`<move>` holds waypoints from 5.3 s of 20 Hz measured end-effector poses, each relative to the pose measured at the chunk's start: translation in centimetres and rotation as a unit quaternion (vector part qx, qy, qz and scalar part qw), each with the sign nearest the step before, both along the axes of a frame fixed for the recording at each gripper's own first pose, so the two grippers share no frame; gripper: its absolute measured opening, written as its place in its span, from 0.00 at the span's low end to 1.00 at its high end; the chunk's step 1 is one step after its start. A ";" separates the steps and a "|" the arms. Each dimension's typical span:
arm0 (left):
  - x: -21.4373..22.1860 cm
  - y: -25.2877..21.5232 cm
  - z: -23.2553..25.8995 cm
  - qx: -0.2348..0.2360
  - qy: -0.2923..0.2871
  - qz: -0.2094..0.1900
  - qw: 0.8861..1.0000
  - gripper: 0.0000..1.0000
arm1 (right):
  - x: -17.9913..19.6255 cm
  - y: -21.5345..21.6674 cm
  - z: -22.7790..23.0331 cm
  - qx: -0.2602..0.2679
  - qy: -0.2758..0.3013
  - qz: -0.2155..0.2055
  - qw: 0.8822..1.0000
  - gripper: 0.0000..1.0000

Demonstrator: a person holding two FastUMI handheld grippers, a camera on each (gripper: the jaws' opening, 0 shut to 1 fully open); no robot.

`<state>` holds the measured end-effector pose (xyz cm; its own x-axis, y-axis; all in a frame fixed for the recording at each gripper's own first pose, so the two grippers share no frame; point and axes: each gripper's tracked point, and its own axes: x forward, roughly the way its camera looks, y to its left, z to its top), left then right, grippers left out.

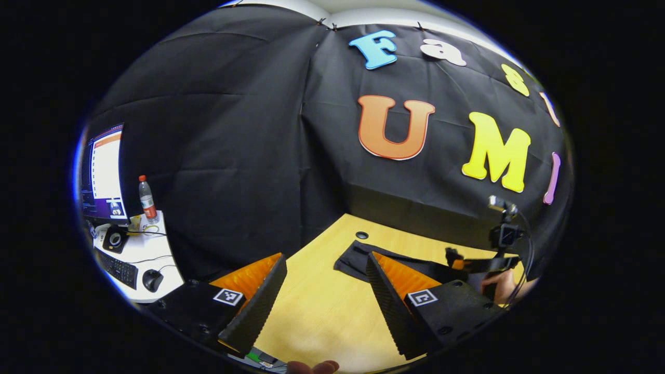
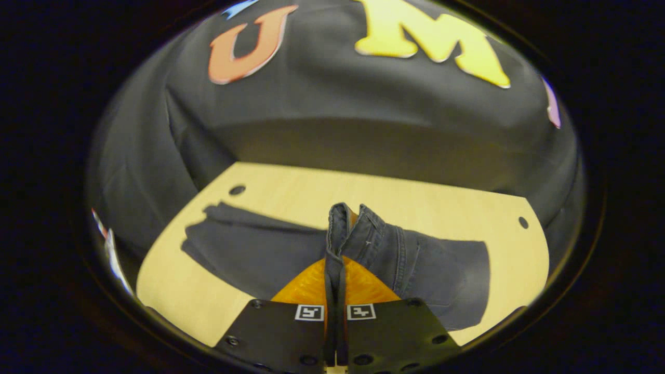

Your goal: Grasp the waist and the cuffs of the jeans and fold them to make the two legs overlap; first hold the waist and fold one-third of the jeans toward the cuffs, then hold the cuffs and fold the remaining one-third in the same direction to finish folding.

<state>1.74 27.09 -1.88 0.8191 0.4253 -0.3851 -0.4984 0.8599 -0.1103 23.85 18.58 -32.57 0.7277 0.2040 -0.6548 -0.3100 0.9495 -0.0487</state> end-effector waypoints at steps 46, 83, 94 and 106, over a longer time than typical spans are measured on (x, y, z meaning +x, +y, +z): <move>22.5 -0.6 -24.1 -0.558 -0.043 0.083 0.825 1.00 | -16.3 -30.3 21.5 0.020 -0.073 -0.080 0.994 0.91; 27.5 -34.5 -7.0 -0.303 -0.025 -0.268 0.914 0.06 | -28.8 -44.7 21.4 0.061 -0.098 -0.233 0.966 0.88; 26.6 -42.3 -22.7 -0.207 0.122 -0.254 0.937 0.00 | -29.5 -49.9 15.7 0.080 -0.034 -0.302 0.949 0.90; 23.5 -40.4 -10.9 -0.110 0.041 -0.331 0.936 1.00 | -24.6 -38.4 18.9 0.063 -0.119 -0.201 0.970 0.94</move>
